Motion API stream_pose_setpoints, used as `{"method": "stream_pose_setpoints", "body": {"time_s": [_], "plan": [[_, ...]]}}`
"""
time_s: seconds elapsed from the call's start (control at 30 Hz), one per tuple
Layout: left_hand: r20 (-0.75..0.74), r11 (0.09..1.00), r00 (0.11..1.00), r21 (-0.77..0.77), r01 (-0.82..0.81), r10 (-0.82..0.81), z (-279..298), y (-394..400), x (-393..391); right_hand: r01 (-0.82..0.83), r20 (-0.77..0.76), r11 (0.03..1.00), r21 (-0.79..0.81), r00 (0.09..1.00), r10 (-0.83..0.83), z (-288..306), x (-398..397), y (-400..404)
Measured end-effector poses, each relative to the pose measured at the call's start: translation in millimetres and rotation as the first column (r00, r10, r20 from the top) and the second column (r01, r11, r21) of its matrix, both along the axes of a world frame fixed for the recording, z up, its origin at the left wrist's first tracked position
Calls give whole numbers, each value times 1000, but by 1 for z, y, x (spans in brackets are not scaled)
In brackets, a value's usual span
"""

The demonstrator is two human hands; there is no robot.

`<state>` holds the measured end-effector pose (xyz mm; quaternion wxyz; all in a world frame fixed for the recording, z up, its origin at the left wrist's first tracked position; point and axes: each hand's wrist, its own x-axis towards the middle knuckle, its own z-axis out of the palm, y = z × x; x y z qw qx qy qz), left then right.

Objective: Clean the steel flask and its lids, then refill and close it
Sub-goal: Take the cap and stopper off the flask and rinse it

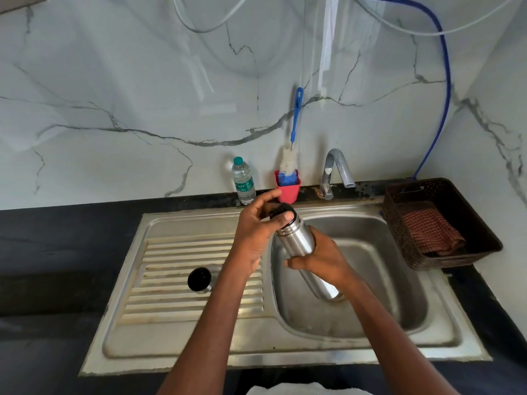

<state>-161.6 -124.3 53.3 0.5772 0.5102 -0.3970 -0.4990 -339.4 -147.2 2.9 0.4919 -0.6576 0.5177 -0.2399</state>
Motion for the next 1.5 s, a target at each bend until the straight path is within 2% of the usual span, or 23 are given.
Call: {"method": "stream_pose_setpoints", "body": {"time_s": [0.1, 0.17, 0.23, 0.3, 0.4, 0.5, 0.6, 0.67, 0.73, 0.93, 1.0, 1.07, 1.13, 1.23, 1.4, 1.5], "plan": [[57, 999, 998, 16, -40, 39, -1, -5, -10, -5, -9, 1000, -13, 1000, 5, 2, 0, -1], [80, 999, 996, 17, 44, -46, -2, -4, -10, 2, 7, 1000, 0, 1000, -2, 2, 0, -2], [8, 988, 988, -7, 157, -157, -5, -4, -6, 10, 19, 1000, 5, 1000, -10, 0, -2, -3], [-20, 979, 980, -40, 198, -199, -8, -2, -3, 17, 21, 1000, 3, 1000, -17, -2, -3, -4], [96, 999, 994, -10, 43, -42, -7, -2, -11, 7, 4, 1000, -2, 1000, -7, -1, -2, -4], [85, 999, 995, 1, -51, 51, -6, -4, -18, 3, 5, 1000, -7, 1000, -3, 0, 2, -3], [66, 997, 995, -7, 77, -76, -3, -2, -11, 18, 15, 1000, -14, 1000, -18, 3, 4, -3], [3, 986, 986, -34, 165, -165, -4, 0, 0, 23, 16, 1000, -16, 1000, -23, 3, 3, -3], [-43, 982, 982, -52, 183, -186, -3, 2, 8, 32, 12, 999, -22, 999, -32, 3, 4, -2], [123, 995, 990, -82, -61, 71, 2, 3, -4, 33, -24, 998, -59, 999, -34, 6, 9, 0], [192, 994, 978, -86, -70, 85, 3, 3, -7, 21, -25, 998, -61, 999, -22, 7, 10, 0], [232, 998, 973, -54, 15, -2, 8, 5, -4, 19, -13, 998, -56, 1000, -20, 8, 10, -1], [205, 992, 972, -38, 121, -110, 9, 6, 2, 18, -8, 998, -52, 1000, -19, 9, 9, -2], [205, 984, 966, -56, 171, -157, 8, 5, 9, 12, -18, 998, -54, 1000, -13, 8, 9, -5], [240, 991, 968, -96, 96, -71, 6, 1, 10, 12, -25, 998, -62, 1000, -14, 8, 8, -7], [260, 991, 961, -117, -60, 89, 3, -4, 6, -27, -64, 995, -93, 998, 21, 11, 9, -5]]}}
